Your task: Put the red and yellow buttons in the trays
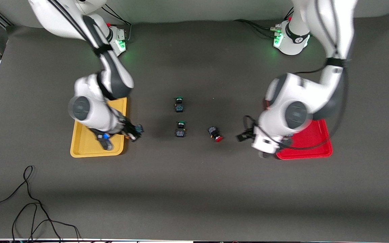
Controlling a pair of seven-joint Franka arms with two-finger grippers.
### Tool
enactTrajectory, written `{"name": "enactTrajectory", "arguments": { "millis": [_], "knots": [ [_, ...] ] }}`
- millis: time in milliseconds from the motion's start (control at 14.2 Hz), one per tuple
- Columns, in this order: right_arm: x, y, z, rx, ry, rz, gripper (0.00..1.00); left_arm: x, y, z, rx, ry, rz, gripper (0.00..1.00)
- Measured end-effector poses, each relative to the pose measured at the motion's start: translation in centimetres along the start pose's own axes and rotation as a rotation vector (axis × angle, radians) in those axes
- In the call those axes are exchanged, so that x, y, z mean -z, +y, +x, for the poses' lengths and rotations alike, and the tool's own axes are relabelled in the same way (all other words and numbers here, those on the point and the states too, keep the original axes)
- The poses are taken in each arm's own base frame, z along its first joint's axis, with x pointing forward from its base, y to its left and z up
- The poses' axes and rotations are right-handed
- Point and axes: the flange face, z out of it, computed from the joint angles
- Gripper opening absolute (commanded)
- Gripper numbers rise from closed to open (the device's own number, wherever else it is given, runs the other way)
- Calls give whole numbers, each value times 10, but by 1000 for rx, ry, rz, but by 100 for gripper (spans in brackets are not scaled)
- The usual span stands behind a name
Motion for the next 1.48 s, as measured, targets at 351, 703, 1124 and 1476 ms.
{"name": "enactTrajectory", "arguments": {
  "millis": [351,703,1124,1476],
  "knots": [
    [54,68,80,150,-14,0,24,-109,47,-49,19,87,62,99],
    [-29,125,132,220,48,-28,24,-171,52,-53,8,112,81,94],
    [-104,133,136,198,58,-46,25,-171,54,-52,21,116,77,0],
    [-107,125,131,189,56,-23,51,-170,55,-51,24,118,76,0]
  ]
}}
